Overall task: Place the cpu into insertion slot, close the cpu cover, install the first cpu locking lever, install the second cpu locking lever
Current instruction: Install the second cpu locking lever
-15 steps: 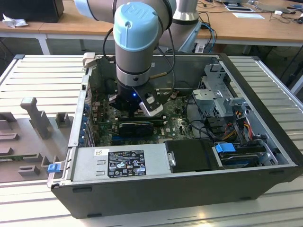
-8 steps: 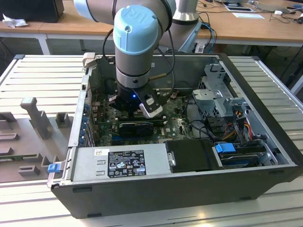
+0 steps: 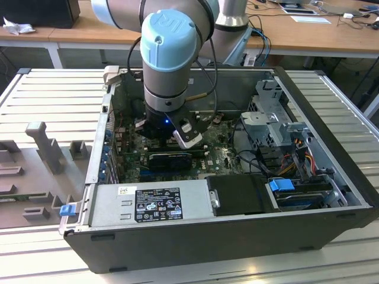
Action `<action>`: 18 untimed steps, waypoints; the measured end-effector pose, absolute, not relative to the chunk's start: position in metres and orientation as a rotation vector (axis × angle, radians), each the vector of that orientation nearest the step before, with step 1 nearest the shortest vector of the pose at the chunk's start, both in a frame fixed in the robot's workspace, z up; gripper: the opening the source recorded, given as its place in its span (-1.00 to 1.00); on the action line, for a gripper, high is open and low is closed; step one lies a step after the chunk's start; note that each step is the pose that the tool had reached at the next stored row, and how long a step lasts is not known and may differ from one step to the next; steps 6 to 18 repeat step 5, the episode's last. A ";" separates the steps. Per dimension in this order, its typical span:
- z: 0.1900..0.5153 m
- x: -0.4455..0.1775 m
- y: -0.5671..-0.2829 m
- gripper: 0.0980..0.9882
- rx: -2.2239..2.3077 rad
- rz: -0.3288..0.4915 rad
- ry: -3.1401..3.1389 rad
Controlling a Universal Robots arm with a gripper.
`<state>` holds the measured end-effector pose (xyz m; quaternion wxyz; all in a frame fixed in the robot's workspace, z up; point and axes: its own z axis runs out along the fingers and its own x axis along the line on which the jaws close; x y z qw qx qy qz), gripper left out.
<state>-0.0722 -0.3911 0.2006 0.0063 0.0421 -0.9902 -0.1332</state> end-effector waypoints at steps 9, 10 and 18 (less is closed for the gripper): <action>0.223 -0.072 -0.391 -0.98 0.132 -0.416 -3.098; 0.223 -0.072 -0.391 -0.98 0.132 -0.416 -3.098; 0.223 -0.072 -0.391 -0.98 0.132 -0.416 -3.098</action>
